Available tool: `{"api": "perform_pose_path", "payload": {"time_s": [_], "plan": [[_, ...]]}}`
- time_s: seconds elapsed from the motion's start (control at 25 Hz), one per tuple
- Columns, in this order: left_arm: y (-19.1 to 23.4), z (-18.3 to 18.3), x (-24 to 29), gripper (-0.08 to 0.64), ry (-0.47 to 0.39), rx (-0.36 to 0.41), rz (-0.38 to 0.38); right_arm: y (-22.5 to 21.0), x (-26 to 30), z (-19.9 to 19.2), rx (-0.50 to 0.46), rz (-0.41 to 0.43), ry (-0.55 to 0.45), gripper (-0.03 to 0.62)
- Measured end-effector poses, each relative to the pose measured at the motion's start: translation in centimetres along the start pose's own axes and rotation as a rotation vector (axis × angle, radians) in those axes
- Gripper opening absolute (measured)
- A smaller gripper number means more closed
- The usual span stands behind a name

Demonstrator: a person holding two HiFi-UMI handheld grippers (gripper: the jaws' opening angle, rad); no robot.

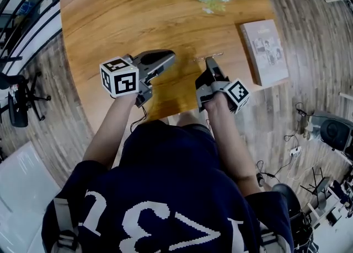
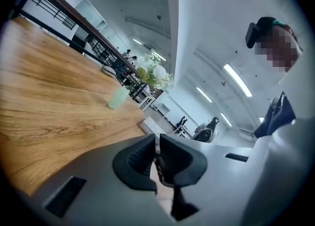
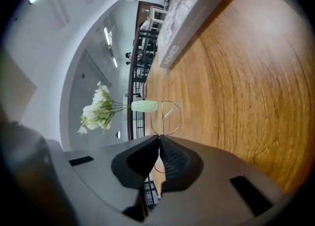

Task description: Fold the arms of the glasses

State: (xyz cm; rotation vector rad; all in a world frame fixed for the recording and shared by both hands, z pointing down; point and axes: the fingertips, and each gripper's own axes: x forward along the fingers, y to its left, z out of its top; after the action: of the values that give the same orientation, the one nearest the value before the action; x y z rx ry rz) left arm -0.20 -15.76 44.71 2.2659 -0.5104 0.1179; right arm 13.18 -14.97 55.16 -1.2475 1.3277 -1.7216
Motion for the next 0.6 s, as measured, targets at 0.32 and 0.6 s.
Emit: {"api": "perform_pose_path", "payload": {"time_s": [0.32, 0.6], "plan": [[1.4, 1.0, -4.0, 0.040, -0.060, 0.012, 0.099, -3.1, 3.0, 1.2, 0.131, -0.030, -0.112, 0.029], [1.8, 1.8, -5.5, 0.040, -0.133, 0.015, 0.151, -2.5, 3.7, 1.6, 0.108, 0.007, -0.102, 0.031]]}}
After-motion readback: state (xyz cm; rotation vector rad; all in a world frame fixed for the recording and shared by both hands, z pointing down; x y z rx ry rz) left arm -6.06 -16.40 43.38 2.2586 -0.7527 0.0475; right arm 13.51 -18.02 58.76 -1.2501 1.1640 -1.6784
